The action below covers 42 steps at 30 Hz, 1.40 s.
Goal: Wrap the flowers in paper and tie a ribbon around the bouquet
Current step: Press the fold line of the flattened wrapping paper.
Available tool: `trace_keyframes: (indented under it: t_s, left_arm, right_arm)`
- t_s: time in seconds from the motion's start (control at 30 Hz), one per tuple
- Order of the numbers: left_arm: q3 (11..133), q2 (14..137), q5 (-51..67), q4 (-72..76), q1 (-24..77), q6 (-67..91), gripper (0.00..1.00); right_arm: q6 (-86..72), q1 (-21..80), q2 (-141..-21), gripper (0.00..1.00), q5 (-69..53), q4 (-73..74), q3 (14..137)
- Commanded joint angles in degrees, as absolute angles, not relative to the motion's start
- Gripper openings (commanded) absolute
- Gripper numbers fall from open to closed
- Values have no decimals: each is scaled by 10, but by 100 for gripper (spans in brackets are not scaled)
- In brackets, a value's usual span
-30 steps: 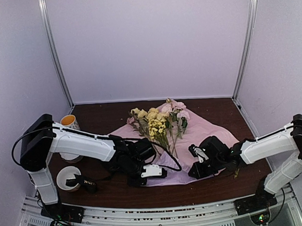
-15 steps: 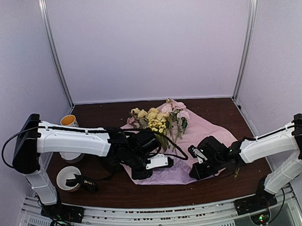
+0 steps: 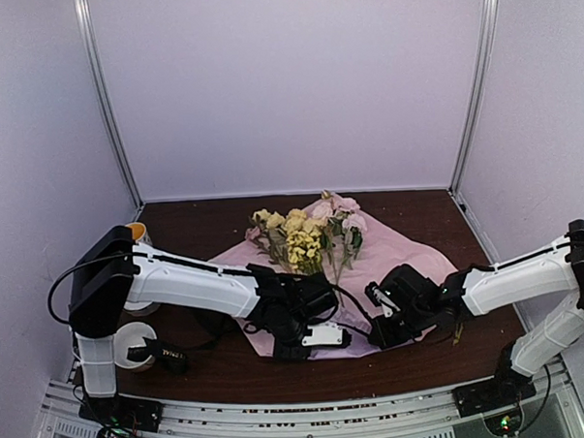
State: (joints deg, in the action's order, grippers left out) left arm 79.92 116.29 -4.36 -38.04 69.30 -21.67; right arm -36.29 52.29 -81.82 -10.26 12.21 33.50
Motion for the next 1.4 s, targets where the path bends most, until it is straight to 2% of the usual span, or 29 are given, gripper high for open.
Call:
trace_keyframes:
  t_s: [0.0, 0.33, 0.67, 0.9, 1.37]
  left_arm:
    - [751, 1147, -58, -407, 673, -184, 16]
    - [668, 1033, -11, -358, 655, -161, 17]
    - [773, 1073, -30, -369, 694, -227, 18]
    - [773, 1146, -40, -404, 693, -262, 18]
    - [725, 1129, -18, -368, 682, -230, 17]
  right_arm:
    - [-367, 526, -823, 9, -71, 209, 321]
    - [-369, 526, -843, 8, -71, 203, 329]
    - [-373, 535, -847, 9, -78, 205, 345]
    - [-382, 537, -816, 8, -67, 236, 340]
    - [-434, 536, -719, 10, -8, 359, 292]
